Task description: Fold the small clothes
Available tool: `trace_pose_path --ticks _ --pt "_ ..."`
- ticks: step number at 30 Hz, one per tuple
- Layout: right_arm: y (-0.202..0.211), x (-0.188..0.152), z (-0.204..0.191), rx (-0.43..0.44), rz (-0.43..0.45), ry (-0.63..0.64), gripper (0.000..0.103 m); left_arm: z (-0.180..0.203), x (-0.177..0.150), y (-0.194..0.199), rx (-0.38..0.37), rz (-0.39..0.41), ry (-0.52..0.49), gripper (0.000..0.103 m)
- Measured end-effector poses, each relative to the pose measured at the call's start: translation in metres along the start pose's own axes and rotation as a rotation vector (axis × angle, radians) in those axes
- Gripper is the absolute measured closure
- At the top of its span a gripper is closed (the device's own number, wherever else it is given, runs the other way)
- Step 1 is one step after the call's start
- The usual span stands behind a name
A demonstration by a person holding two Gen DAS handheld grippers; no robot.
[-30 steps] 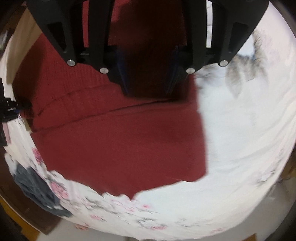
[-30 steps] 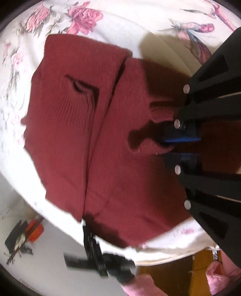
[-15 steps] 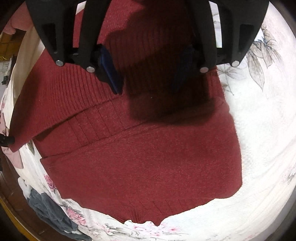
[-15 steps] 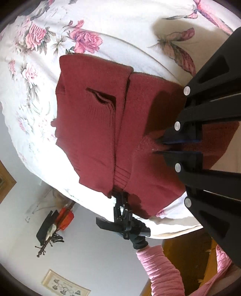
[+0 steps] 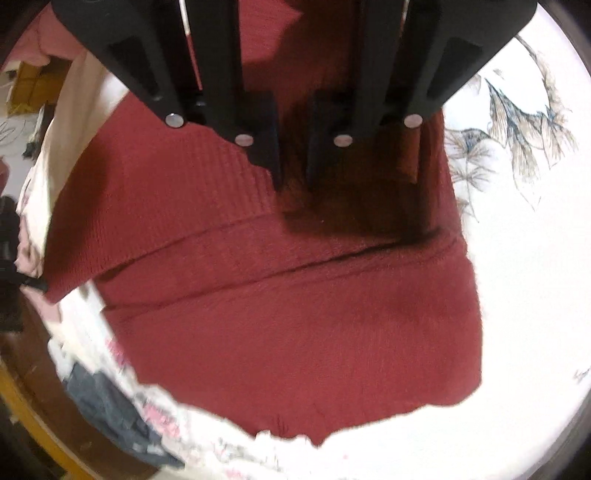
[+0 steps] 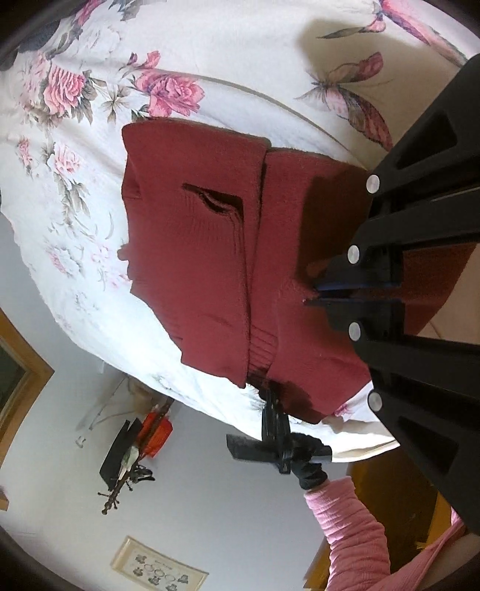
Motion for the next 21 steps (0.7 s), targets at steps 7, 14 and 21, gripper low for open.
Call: trace_pose_path --ticks 7,14,21 --pt "-0.008 0.006 0.001 -0.001 0.006 -0.012 0.1 0.025 -0.002 0.035 -0.038 0.107 0.012 0.095" --pt "0.005 0.036 -0.006 0.023 0.07 -0.006 0.1 0.021 0.037 0.08 -0.069 0.281 0.077 0.096" --pt "0.016 0.084 -0.004 0.025 0.15 -0.011 0.1 0.023 0.099 0.087 -0.052 0.363 0.068 0.095"
Point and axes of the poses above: each gripper's, at about its wrist camera, not at the fingertips, and y roughly against the way its jaws point, z to its right, x to its top, the point moved 8 cm from there along -y, roughly the way its jaws point, and after that the axes turned 1 degree about x, right-handed, at the moved point
